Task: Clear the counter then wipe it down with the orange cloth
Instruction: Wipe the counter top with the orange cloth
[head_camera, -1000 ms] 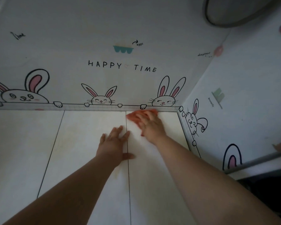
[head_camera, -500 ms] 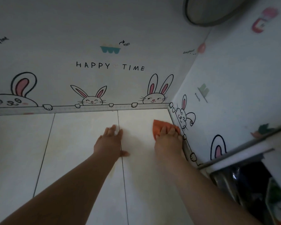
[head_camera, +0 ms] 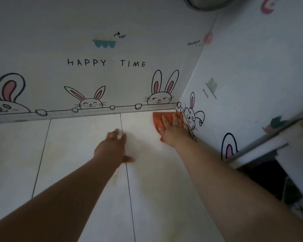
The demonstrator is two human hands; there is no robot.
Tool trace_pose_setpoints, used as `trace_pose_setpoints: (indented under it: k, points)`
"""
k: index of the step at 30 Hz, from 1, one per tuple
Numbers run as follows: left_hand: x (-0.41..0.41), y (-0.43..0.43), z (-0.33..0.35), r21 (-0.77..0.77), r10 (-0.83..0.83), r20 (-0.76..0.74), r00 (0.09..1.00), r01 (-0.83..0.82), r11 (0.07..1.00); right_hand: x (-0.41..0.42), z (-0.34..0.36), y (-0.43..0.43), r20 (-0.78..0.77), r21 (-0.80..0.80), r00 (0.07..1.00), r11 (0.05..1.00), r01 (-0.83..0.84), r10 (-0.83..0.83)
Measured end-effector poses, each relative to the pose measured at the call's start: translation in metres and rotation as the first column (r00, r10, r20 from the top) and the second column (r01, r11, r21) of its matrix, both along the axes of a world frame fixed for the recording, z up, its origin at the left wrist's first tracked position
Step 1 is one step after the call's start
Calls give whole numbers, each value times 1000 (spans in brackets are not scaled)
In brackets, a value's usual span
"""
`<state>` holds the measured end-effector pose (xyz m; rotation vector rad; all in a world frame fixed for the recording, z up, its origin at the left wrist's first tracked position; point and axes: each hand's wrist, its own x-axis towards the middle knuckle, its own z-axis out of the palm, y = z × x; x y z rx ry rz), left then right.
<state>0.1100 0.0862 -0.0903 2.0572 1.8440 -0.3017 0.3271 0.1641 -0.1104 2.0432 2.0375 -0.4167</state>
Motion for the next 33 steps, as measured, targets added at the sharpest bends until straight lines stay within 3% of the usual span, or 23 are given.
trace_pose_setpoints:
  k: [8, 11, 15, 21, 26, 29, 33]
  points:
    - [1, 1, 2, -4, -28, -24, 999, 28, 1000, 16, -22, -162, 80, 242, 994, 969, 57, -78]
    - [-1, 3, 0, -1, -50, -43, 998, 50, 999, 11, -20, -153, 53, 215, 994, 973, 86, -100]
    - [-3, 3, -4, 20, -44, -27, 999, 44, 999, -8, -20, -76, -37, 155, 996, 985, 80, -75]
    - [-4, 2, -8, 61, -44, -36, 998, 46, 997, -45, -7, 7, 4, 14, 1000, 1000, 22, -22]
    - [-4, 1, -6, 48, -36, -41, 999, 38, 998, -37, -16, -75, -85, 189, 989, 976, -103, 121]
    - [-4, 1, -4, 38, -45, -55, 997, 47, 998, -25, -21, -149, -39, 264, 965, 934, -240, 259]
    - [-5, 1, -3, 41, -59, -78, 995, 62, 997, -25, -22, -162, -40, 233, 974, 950, -208, 224]
